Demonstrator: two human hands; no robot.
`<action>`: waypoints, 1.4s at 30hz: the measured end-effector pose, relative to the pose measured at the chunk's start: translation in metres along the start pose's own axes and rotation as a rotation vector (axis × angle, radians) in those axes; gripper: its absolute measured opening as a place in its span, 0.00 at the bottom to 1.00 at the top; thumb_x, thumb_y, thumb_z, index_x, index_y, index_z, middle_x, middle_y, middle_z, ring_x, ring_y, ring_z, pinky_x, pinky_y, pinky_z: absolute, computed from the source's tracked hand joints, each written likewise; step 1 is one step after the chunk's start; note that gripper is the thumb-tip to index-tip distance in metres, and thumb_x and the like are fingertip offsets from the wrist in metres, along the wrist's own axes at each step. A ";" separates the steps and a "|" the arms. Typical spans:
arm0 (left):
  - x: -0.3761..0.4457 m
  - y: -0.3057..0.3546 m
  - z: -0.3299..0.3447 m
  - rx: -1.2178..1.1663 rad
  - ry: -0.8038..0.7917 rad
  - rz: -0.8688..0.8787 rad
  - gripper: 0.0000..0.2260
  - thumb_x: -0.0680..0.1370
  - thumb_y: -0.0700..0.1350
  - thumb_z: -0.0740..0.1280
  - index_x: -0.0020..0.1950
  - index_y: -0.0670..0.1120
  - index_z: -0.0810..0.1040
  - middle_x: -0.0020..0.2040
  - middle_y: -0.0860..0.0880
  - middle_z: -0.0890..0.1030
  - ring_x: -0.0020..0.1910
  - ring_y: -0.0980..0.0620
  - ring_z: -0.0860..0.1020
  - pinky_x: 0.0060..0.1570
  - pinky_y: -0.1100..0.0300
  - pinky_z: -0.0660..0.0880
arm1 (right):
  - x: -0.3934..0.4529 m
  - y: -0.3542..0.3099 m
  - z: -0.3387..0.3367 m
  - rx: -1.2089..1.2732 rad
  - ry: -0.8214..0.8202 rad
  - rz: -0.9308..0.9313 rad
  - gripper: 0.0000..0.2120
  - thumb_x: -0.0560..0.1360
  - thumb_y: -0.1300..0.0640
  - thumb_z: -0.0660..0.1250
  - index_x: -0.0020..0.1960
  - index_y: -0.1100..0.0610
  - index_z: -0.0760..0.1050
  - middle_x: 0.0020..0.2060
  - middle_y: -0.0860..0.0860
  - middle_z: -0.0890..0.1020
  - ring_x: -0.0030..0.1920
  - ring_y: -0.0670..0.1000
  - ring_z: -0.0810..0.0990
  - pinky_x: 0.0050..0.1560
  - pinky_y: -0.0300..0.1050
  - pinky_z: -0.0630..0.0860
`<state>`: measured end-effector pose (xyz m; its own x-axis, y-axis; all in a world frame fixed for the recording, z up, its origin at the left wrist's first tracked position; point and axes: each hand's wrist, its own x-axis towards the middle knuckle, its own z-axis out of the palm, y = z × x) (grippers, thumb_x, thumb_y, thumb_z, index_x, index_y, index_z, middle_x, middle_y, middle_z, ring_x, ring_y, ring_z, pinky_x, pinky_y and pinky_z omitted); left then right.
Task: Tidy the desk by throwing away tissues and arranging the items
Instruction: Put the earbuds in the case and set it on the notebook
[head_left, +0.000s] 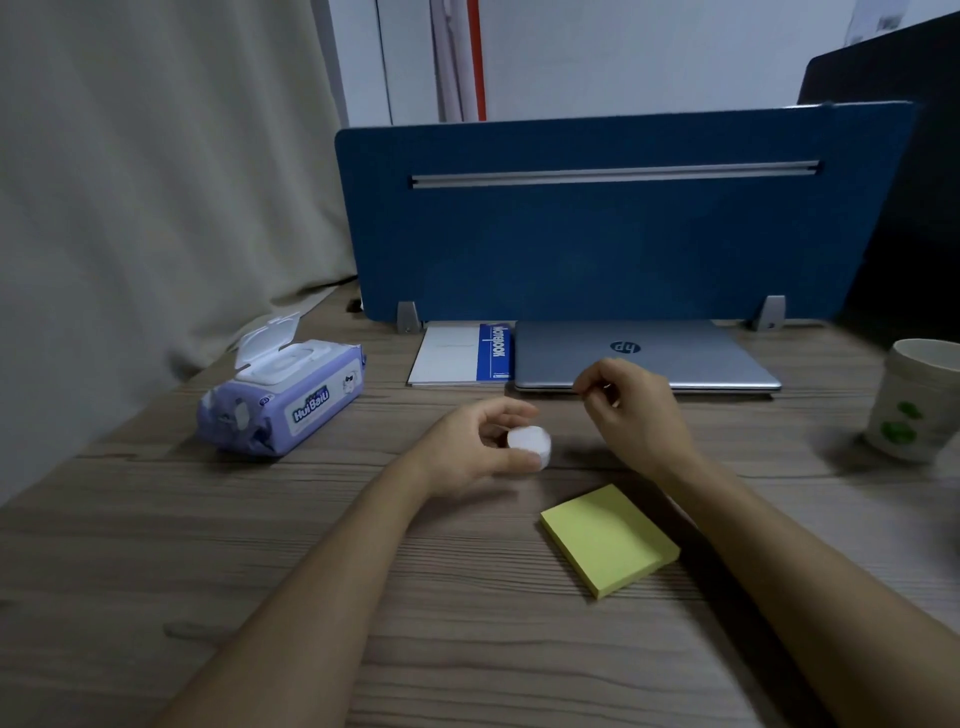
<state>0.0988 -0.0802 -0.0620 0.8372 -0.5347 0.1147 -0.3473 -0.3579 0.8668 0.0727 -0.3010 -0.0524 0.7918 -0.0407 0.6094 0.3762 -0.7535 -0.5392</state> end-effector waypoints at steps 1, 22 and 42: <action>0.000 -0.001 0.001 0.054 -0.014 0.003 0.28 0.67 0.50 0.79 0.65 0.57 0.76 0.60 0.56 0.80 0.59 0.59 0.78 0.61 0.55 0.76 | 0.000 0.000 0.000 -0.001 -0.005 -0.003 0.08 0.75 0.63 0.64 0.44 0.51 0.78 0.42 0.48 0.81 0.40 0.41 0.76 0.39 0.30 0.68; 0.025 -0.034 -0.034 0.212 0.403 0.007 0.22 0.77 0.39 0.69 0.68 0.55 0.73 0.63 0.56 0.75 0.52 0.65 0.76 0.49 0.71 0.71 | 0.015 0.015 0.022 0.235 -0.234 0.264 0.11 0.76 0.61 0.62 0.44 0.47 0.79 0.42 0.45 0.82 0.45 0.44 0.80 0.41 0.37 0.72; 0.090 -0.056 -0.054 0.538 0.424 -0.008 0.24 0.79 0.43 0.65 0.74 0.56 0.65 0.76 0.51 0.66 0.73 0.49 0.66 0.70 0.43 0.64 | 0.017 0.028 0.028 0.325 -0.308 0.256 0.10 0.76 0.58 0.63 0.44 0.46 0.80 0.42 0.44 0.82 0.43 0.43 0.79 0.40 0.36 0.71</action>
<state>0.2164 -0.0668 -0.0740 0.8955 -0.2234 0.3848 -0.4102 -0.7497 0.5193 0.1102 -0.3041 -0.0733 0.9647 0.0350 0.2612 0.2432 -0.4999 -0.8313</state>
